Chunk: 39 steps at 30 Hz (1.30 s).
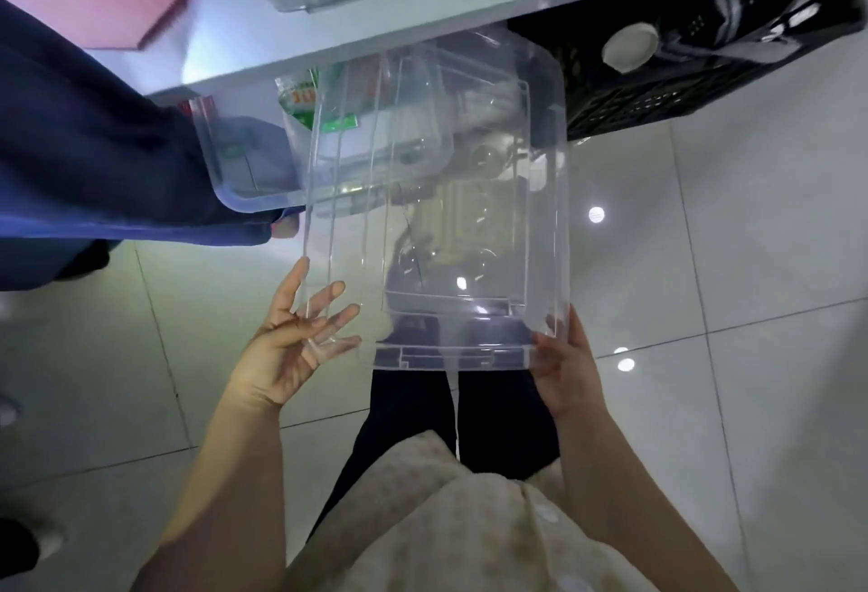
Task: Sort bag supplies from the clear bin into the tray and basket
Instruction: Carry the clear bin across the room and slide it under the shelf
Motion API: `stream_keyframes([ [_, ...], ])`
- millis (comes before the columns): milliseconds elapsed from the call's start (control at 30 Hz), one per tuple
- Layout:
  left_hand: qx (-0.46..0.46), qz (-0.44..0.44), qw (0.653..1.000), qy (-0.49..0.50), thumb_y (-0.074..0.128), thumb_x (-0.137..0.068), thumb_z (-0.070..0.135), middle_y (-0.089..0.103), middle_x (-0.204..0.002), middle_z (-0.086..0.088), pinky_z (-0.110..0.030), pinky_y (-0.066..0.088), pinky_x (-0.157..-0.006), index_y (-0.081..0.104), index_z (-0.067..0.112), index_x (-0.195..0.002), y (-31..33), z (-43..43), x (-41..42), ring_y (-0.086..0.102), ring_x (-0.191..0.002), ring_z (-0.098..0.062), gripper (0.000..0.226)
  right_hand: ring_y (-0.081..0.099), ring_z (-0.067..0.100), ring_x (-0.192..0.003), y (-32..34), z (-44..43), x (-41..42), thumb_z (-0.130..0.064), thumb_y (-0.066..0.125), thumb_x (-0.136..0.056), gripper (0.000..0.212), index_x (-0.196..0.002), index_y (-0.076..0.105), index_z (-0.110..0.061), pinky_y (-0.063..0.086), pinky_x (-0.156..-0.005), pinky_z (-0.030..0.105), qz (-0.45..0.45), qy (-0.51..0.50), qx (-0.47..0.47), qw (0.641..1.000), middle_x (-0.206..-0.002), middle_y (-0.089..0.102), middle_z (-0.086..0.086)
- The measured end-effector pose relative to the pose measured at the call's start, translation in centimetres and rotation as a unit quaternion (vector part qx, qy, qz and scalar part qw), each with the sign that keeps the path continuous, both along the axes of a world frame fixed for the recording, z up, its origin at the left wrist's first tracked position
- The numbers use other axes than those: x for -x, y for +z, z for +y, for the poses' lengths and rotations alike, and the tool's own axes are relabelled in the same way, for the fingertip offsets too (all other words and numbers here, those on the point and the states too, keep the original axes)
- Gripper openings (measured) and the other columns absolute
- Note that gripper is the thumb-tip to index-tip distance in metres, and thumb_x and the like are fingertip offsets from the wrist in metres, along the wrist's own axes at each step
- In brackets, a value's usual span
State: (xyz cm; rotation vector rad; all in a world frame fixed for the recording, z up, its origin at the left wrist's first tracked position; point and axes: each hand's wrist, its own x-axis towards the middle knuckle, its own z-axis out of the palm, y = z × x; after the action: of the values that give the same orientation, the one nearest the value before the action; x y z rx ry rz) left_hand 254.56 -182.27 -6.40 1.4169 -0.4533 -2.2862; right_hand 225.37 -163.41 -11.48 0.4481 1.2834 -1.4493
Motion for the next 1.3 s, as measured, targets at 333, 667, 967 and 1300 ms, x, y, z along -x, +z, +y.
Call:
stream_keyframes([
  [333, 0.05, -0.108, 0.99, 0.078, 0.054, -0.09, 0.004, 0.066, -0.12, 0.008, -0.033, 0.056, -0.078, 0.049, 0.039, -0.133, -0.9, -4.9, -2.8, 0.061, -0.096, -0.013, 0.056, 0.061, 0.009, -0.09, 3.4, -12.9, -0.4, 0.014, 0.054, -0.082, 0.067, -0.133, 0.05, -0.029, 0.05, -0.079, 0.024, 0.153, 0.048, 0.017, 0.987, -0.114, 0.051, -0.003],
  [667, 0.167, -0.354, 0.919, 0.052, 0.048, -0.098, 0.03, 0.066, -0.101, 0.002, -0.052, 0.055, -0.084, 0.058, 0.016, -0.111, -3.6, -16.5, -1.5, 0.065, -0.088, -0.023, 0.021, 0.033, 0.004, -0.128, -1.9, -25.9, -2.4, -0.008, 0.05, -0.093, 0.062, -0.145, 0.028, -0.034, 0.028, -0.098, 0.023, 0.308, 0.17, -0.04, 0.935, -0.154, 0.026, -0.009],
  [967, 0.042, -0.25, 0.958, 0.132, 0.048, -0.099, 0.028, 0.07, -0.112, 0.0, -0.036, 0.056, -0.081, 0.057, 0.016, -0.126, -7.7, -16.3, -3.4, 0.068, -0.093, -0.017, 0.031, 0.056, 0.019, -0.109, -4.3, -27.5, -2.6, -0.024, 0.051, -0.097, 0.045, -0.137, 0.038, -0.04, 0.047, -0.088, 0.04, 0.304, 0.22, -0.113, 0.92, -0.137, 0.05, -0.001],
  [1300, -0.077, -0.178, 0.975, 0.113, 0.065, -0.082, 0.054, 0.072, -0.103, 0.011, -0.031, 0.051, -0.083, 0.066, 0.029, -0.108, -8.4, -13.5, -3.6, 0.066, -0.097, -0.006, 0.035, 0.057, 0.026, -0.1, -5.0, -22.9, 1.0, -0.007, 0.044, -0.098, 0.013, -0.102, 0.056, -0.01, 0.047, -0.095, 0.043, 0.064, 0.159, -0.016, 0.985, -0.103, 0.057, 0.011],
])
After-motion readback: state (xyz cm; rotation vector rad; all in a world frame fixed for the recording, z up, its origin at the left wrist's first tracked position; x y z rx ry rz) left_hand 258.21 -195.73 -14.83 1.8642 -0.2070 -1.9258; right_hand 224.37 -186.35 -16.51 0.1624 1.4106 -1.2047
